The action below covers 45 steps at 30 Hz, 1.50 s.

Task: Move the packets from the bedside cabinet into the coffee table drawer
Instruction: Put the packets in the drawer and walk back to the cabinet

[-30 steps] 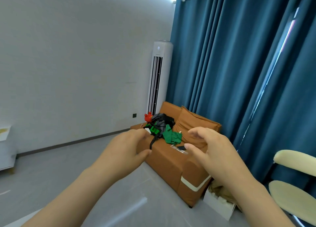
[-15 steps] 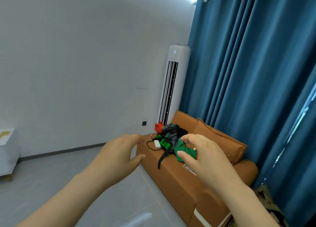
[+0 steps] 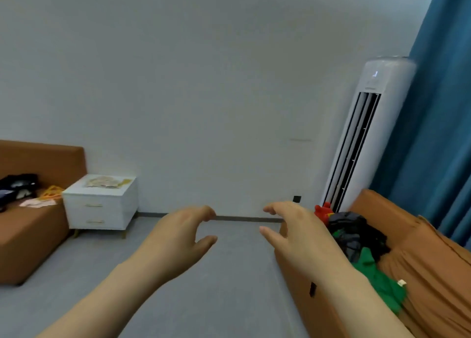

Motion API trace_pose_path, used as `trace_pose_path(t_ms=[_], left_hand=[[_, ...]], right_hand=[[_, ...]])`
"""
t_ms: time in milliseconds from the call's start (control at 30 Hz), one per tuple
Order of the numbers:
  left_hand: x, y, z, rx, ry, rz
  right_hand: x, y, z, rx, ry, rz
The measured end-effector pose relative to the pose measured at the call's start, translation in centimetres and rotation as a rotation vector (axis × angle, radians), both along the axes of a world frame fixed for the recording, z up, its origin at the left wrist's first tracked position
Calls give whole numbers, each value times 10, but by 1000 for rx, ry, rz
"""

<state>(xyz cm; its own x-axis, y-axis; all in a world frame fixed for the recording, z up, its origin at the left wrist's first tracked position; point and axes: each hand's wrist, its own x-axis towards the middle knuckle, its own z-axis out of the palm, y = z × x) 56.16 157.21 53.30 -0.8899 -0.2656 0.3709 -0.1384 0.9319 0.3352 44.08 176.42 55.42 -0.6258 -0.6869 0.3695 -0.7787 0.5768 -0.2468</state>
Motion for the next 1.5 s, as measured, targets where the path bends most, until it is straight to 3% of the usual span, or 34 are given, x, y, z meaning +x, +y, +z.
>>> trace_pose_path(t_ms=[267,567,1167,1500], left_hand=[[-57,-120,-17,43,-15,217],[-135,-260,-23,49,-51,336],[-340,-421,-60,145,-141,595],[-379,-544,-92,209,-193,725]], right_hand=[[-89,-146,-14,9,-25,225],[-185,-302,-27,63,-76,315],[-438,-510,-67,133,-156,536],[-491,-659,-102,194,-201,664]])
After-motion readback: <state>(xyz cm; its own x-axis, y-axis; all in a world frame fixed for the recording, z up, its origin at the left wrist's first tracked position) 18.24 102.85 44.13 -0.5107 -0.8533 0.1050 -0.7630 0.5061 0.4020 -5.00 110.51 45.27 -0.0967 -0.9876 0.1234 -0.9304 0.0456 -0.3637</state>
